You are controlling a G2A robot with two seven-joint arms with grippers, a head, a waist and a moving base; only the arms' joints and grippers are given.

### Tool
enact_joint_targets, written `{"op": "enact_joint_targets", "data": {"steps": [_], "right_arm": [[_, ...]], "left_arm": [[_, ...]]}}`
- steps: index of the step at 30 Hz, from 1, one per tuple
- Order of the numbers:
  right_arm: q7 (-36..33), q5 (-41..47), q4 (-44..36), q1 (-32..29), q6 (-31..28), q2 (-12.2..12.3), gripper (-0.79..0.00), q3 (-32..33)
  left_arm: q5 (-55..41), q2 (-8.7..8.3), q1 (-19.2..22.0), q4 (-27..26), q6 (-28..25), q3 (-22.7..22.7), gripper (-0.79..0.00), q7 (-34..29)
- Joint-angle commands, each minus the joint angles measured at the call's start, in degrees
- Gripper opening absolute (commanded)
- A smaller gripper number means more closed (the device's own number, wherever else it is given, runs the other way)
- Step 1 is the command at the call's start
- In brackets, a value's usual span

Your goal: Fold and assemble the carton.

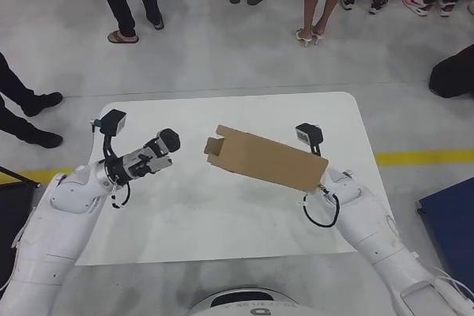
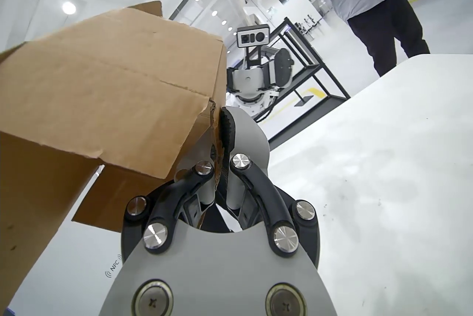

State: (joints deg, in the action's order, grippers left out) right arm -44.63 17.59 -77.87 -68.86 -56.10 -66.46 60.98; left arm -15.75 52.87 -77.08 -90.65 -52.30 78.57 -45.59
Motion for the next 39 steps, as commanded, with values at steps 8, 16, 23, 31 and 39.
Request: {"op": "enact_joint_targets", "data": {"steps": [8, 16, 23, 31, 39], "right_arm": [[12.93, -26.62, -6.24, -4.01, 4.17, 0.08, -0.785, 4.78], [22.08, -39.78, -9.94, -6.44, 8.72, -0.16, -0.785, 5.92], [23.65, -42.1, -11.68, -7.61, 8.92, 0.07, -0.785, 6.47], [24.19, -42.51, -13.36, -8.52, 8.72, 0.45, -0.785, 7.32], [24.49, -43.74, -12.88, -7.66, 10.36, 0.43, -0.785, 6.69]], "left_arm": [[5.59, 0.14, 2.68, -2.77, 4.42, -0.49, 0.0, 1.24], [13.41, 1.26, 8.74, -2.88, 10.04, -6.92, 0.0, 1.05], [24.15, 2.44, 12.65, -1.08, 15.14, -12.04, 0.0, 3.9], [25.8, 3.18, 13.67, 0.13, 15.59, -15.18, 0.0, 4.85], [26.26, 3.65, 14.87, 0.9, 15.91, -16.97, 0.0, 4.59]]}}
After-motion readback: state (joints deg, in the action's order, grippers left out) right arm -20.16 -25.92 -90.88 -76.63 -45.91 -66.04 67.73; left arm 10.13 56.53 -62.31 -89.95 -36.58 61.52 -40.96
